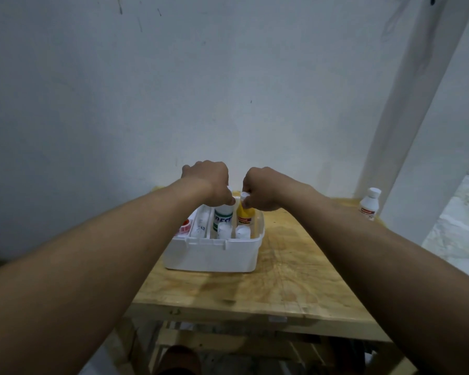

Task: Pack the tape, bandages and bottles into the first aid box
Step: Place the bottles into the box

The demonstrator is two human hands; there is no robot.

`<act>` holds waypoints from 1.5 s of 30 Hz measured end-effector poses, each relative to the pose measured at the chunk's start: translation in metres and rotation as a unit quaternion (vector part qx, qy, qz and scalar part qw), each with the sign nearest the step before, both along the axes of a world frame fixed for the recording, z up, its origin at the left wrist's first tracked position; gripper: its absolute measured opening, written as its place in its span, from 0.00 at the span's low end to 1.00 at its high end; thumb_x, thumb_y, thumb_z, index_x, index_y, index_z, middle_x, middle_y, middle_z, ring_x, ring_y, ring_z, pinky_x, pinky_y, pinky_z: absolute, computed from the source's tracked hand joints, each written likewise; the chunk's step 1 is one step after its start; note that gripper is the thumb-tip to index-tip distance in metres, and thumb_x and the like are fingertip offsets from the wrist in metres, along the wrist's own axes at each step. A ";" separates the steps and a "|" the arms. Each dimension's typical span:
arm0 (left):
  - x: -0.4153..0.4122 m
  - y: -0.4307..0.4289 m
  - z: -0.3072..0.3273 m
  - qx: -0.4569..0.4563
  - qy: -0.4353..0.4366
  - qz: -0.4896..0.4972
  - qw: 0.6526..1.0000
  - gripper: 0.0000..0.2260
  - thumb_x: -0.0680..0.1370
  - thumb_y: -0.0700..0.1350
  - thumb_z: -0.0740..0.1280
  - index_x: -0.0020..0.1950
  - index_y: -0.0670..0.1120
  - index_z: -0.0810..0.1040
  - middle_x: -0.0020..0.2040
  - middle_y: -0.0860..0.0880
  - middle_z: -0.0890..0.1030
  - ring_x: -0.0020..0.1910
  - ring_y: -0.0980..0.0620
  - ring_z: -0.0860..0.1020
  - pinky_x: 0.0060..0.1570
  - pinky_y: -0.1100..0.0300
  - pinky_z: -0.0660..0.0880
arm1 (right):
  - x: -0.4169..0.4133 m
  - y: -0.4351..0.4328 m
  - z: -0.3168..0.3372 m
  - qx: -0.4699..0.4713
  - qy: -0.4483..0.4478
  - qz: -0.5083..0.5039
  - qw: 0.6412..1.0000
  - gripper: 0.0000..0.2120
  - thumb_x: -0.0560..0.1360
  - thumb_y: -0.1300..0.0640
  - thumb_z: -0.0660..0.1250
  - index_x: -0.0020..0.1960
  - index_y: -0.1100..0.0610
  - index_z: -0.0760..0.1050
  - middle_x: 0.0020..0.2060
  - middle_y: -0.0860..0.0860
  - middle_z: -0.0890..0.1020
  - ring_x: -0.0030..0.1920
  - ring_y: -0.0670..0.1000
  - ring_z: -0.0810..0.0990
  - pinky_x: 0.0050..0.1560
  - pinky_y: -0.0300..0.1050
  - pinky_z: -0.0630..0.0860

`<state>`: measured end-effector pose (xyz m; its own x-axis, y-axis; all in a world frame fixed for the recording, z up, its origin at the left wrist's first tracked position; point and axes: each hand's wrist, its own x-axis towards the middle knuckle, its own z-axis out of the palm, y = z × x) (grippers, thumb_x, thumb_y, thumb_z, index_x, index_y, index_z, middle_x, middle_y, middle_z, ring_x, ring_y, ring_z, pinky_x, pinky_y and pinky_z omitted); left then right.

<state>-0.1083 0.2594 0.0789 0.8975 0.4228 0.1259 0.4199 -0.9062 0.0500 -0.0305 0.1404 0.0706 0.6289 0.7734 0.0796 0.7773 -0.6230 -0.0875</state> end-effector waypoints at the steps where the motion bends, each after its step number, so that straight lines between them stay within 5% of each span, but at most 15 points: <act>1: 0.001 0.000 -0.001 0.006 0.001 0.000 1.000 0.21 0.72 0.61 0.73 0.57 0.49 0.80 0.50 0.49 0.81 0.51 0.46 0.76 0.55 0.48 0.71 | 0.000 0.000 -0.001 -0.001 0.000 0.001 1.000 0.14 0.75 0.54 0.73 0.57 0.60 0.79 0.48 0.54 0.84 0.45 0.54 0.81 0.50 0.51 0.82; 21: -0.001 -0.001 0.000 0.030 -0.037 -0.008 0.999 0.18 0.72 0.62 0.72 0.54 0.50 0.81 0.44 0.51 0.78 0.48 0.47 0.74 0.55 0.49 0.69 | 0.000 -0.002 -0.003 -0.018 0.000 -0.007 1.000 0.15 0.74 0.53 0.75 0.56 0.59 0.79 0.45 0.54 0.82 0.44 0.55 0.81 0.50 0.53 0.82; 45: 0.006 0.007 -0.017 0.035 0.016 0.019 0.999 0.22 0.71 0.62 0.73 0.58 0.50 0.80 0.54 0.49 0.82 0.53 0.46 0.76 0.59 0.47 0.69 | -0.006 -0.002 0.000 -0.010 0.010 -0.011 1.000 0.15 0.75 0.54 0.74 0.57 0.61 0.79 0.42 0.53 0.80 0.42 0.53 0.79 0.43 0.43 0.78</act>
